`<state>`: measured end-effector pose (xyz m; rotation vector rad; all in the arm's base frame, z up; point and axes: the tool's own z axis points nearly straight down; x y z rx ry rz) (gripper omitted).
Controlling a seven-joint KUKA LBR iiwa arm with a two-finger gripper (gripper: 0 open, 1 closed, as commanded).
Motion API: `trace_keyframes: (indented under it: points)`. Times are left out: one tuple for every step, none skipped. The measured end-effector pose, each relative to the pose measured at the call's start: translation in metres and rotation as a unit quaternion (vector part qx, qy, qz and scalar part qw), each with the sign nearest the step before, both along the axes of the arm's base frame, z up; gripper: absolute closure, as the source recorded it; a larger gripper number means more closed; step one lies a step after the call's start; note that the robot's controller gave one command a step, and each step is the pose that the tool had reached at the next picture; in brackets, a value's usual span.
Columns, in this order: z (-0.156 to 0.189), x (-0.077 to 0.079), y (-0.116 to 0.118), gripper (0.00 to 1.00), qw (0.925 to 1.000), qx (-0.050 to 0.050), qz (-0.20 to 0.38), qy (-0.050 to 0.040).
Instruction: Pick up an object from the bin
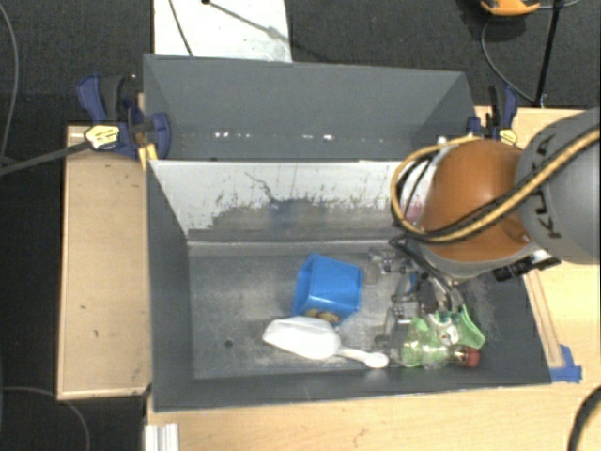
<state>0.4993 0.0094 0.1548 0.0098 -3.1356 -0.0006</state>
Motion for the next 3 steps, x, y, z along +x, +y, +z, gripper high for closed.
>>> trace_keyframes:
  points:
    - [0.004, 0.002, 0.0, 0.0, 1.0, 0.0, 0.0, -0.0042]
    - [-0.052, 0.004, -0.058, 0.0, 0.998, 0.004, 0.062, -0.0068]
    - [-0.033, -0.004, -0.092, 0.0, 0.9928, 0.001, 0.12, -0.0036]
